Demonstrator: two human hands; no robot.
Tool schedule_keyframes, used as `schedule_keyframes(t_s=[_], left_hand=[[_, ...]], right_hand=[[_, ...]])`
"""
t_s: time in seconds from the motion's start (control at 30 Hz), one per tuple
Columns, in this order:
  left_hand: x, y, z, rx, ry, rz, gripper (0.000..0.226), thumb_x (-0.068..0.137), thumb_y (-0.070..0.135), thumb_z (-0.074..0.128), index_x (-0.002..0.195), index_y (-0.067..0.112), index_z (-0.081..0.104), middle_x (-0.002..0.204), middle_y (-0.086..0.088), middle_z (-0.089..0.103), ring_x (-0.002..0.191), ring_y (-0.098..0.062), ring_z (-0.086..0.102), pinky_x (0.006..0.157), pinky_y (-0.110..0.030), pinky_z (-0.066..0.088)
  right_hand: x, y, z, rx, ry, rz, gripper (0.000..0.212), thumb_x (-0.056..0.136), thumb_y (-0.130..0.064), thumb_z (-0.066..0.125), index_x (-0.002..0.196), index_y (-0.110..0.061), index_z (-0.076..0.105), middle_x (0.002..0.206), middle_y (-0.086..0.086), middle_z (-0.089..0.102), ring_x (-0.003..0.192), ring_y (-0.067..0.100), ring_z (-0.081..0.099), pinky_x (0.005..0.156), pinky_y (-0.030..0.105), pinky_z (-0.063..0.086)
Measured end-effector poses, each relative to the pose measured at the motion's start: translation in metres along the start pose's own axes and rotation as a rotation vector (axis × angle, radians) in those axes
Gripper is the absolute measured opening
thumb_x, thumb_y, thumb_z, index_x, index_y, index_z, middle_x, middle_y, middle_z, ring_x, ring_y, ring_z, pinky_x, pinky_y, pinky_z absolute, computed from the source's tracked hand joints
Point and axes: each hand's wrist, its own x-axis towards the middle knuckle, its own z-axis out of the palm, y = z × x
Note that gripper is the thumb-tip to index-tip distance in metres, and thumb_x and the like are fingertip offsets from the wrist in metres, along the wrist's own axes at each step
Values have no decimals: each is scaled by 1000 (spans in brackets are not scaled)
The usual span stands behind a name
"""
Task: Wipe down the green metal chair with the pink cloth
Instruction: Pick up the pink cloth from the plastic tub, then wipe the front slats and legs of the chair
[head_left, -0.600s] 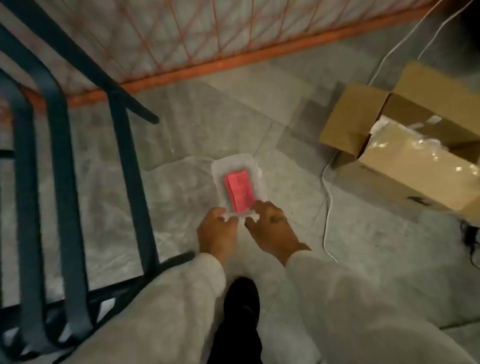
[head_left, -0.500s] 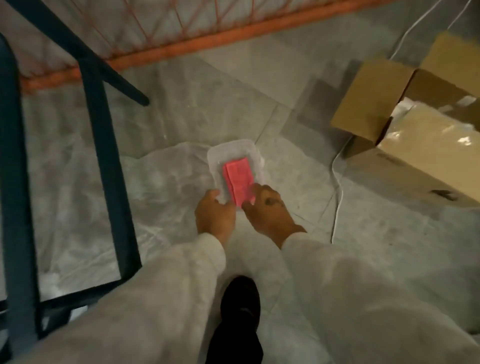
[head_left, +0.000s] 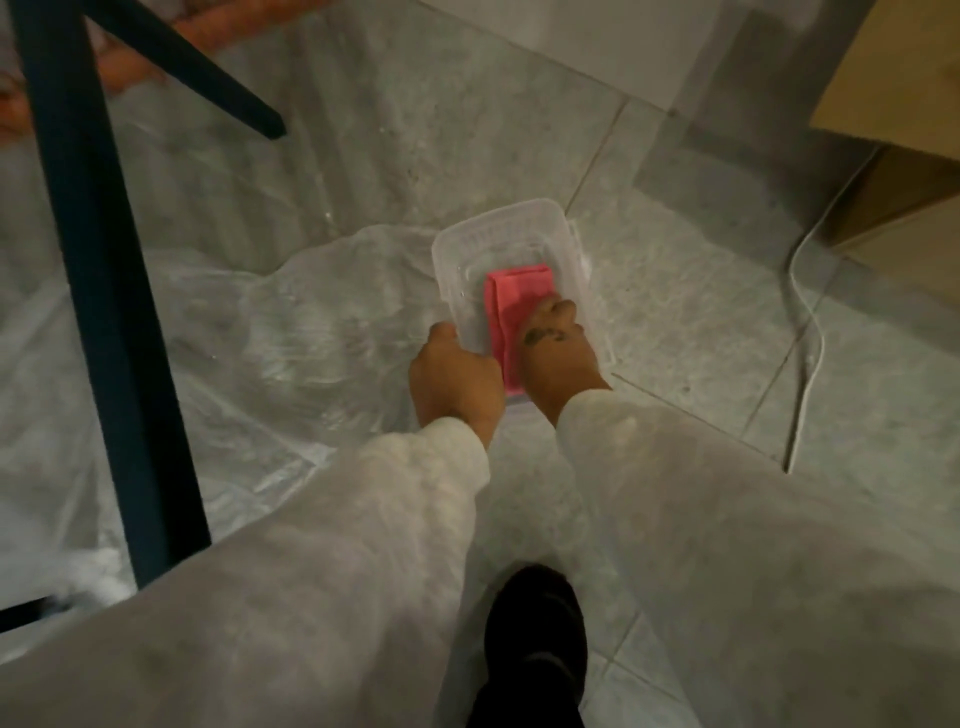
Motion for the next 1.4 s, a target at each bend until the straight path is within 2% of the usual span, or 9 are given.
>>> schedule_keyframes(t_s=[0.17, 0.37, 0.47, 0.57, 0.73, 0.9, 1.03, 1.23, 1.4], left_hand=[[-1, -2, -7, 6, -41, 9, 26, 82, 11, 54, 106, 13, 62, 100, -11, 72, 94, -28, 63, 71, -25, 37], [-12, 16, -34, 38, -101, -47, 44, 80, 27, 58, 122, 14, 56, 120, -14, 63, 115, -34, 56, 99, -43, 46], [-34, 42, -73, -29, -125, -22, 42, 84, 27, 59, 123, 13, 59, 119, -10, 66, 115, -30, 58, 99, -33, 45], [-65, 68, -111, -112, -204, -6, 48, 87, 44, 57, 122, 12, 60, 117, -10, 67, 113, -29, 59, 98, -35, 46], [-135, 123, -197, -229, -351, 45, 67, 81, 74, 42, 97, 14, 66, 102, -8, 69, 98, -27, 63, 90, -39, 49], [-204, 161, -304, -405, -440, 21, 82, 64, 88, 44, 108, 23, 66, 104, 2, 70, 96, -16, 65, 89, -35, 52], [-251, 167, -385, -546, -553, 12, 67, 70, 76, 57, 106, 21, 68, 102, 2, 72, 93, -11, 67, 84, -27, 52], [-305, 137, -499, -642, -607, 68, 48, 78, 53, 68, 113, 21, 65, 105, 4, 72, 96, -11, 68, 62, -17, 50], [-330, 91, -568, -669, -572, 176, 40, 80, 42, 71, 114, 24, 66, 107, 5, 72, 100, -10, 67, 89, -29, 53]], right_hand=[[6, -2, -6, 49, -40, -49, 33, 102, -12, 36, 130, 4, 44, 123, 22, 54, 112, 37, 53, 90, 39, 45], [-24, -6, -50, 211, -94, 64, 32, 96, -13, 50, 122, 5, 53, 125, 23, 56, 119, 34, 51, 99, 36, 39], [-55, -8, -96, 375, -74, 117, 34, 90, -25, 58, 110, 2, 63, 108, 20, 64, 101, 33, 62, 81, 32, 52], [-94, -14, -154, 489, -93, 112, 25, 85, -30, 64, 92, -7, 69, 84, 9, 69, 70, 22, 62, 54, 20, 43], [-177, -42, -259, 564, -125, 19, 7, 90, -24, 62, 86, -19, 65, 69, -6, 61, 62, 12, 59, 48, 15, 38], [-259, -94, -362, 611, -104, -58, 7, 87, -24, 67, 81, -22, 67, 71, 2, 67, 67, 22, 65, 58, 33, 52], [-322, -130, -419, 674, -128, -114, 8, 85, -27, 70, 84, -19, 70, 74, 6, 69, 67, 29, 66, 59, 42, 56], [-420, -195, -468, 771, -179, -201, 7, 90, -22, 68, 88, -17, 73, 64, -5, 65, 51, 7, 57, 50, 22, 45], [-485, -238, -473, 726, -214, -261, 10, 89, -24, 70, 90, -14, 72, 63, -1, 65, 53, 12, 55, 55, 28, 44]])
